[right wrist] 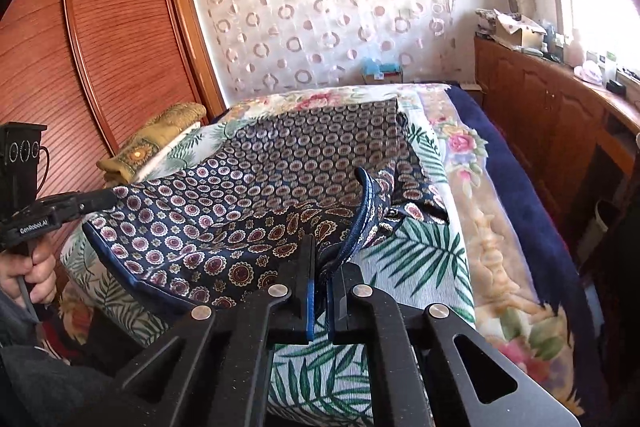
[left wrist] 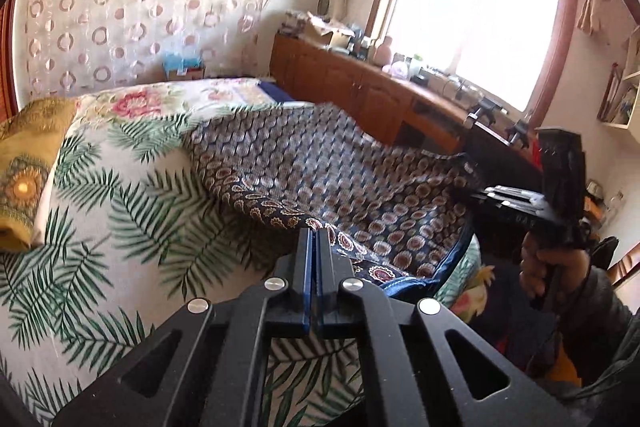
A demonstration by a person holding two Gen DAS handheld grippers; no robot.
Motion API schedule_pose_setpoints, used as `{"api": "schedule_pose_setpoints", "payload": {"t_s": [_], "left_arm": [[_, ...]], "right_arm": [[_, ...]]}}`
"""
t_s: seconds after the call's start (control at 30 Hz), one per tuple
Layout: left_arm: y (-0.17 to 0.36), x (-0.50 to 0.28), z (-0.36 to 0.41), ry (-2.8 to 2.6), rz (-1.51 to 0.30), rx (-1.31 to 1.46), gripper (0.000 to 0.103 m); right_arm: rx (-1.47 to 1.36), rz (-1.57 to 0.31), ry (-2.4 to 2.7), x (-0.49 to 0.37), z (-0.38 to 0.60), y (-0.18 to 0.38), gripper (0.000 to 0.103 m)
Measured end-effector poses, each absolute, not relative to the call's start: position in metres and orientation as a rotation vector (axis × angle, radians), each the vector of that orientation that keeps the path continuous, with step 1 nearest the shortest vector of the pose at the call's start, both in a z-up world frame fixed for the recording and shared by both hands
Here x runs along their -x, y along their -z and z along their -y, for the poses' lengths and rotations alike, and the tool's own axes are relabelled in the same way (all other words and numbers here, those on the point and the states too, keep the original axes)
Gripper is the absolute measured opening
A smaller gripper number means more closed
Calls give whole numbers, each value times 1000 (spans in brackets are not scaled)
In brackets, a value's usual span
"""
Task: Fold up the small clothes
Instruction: 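Lift the shirt edge with both grippers and fold it over the shirt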
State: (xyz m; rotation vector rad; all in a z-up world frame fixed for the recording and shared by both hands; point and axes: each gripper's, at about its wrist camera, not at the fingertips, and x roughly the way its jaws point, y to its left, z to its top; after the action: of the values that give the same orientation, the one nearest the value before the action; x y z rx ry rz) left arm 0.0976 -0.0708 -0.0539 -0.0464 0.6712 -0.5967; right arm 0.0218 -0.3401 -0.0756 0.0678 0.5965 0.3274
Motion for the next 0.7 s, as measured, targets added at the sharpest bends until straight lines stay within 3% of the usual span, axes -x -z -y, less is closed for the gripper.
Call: {"api": "schedule_pose_setpoints", "payload": {"t_s": [0.37, 0.7], "left_arm": [[23, -169, 59, 534, -605, 102, 2], [39, -237, 47, 458, -649, 139, 2]], "right_arm": [[-54, -497, -317, -77, 337, 30, 3], [0, -522, -313, -156, 315, 37, 3]]}}
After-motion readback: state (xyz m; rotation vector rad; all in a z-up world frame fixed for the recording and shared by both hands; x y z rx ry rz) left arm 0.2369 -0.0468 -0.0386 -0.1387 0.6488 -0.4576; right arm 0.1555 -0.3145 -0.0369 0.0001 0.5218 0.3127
